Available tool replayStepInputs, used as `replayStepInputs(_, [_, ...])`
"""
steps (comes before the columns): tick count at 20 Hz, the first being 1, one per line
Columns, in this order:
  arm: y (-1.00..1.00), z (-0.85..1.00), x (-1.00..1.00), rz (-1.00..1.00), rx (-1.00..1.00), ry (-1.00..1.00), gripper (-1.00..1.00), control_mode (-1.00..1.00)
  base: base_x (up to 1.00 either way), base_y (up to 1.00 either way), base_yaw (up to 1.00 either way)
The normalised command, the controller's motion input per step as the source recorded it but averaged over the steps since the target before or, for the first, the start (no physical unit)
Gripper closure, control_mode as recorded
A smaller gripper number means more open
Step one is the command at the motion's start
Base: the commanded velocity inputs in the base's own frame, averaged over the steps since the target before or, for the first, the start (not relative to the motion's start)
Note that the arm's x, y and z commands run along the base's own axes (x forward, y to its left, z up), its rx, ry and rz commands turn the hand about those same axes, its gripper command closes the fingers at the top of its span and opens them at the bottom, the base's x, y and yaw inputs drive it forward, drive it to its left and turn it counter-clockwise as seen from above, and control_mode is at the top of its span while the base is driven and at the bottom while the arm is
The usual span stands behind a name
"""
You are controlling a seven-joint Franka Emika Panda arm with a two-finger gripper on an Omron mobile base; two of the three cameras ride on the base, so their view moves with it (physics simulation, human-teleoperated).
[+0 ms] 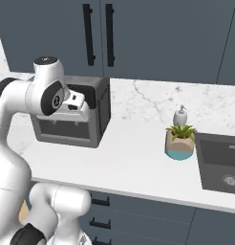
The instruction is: Navigate to the coffee machine.
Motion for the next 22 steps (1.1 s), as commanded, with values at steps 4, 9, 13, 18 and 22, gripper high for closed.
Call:
replayStepInputs(4, [-0.01, -0.51, -0.99, 0.00, -0.03, -0.03, -1.00, -1.00, 0.00, 0.00, 0.00])
replayStepInputs(9, [0.00, -0.39, -0.67, 0.00, -0.04, -0.08, -1.00, -1.00, 0.00, 0.00, 0.00])
replayStepInputs(13, [0.00, 0.00, 0.00, 0.00, 0.00, 0.00, -1.00, 1.00, -0.57, -0.21, -0.07])
replayStepInputs(18, [0.00, 0.00, 0.00, 0.00, 0.00, 0.00, -1.00, 1.00, -0.69, -0.34, -0.30])
replayStepInputs(22, [0.00, 0.00, 0.00, 0.00, 0.00, 0.00, -1.00, 1.00, -0.56, -0.53, -0.38])
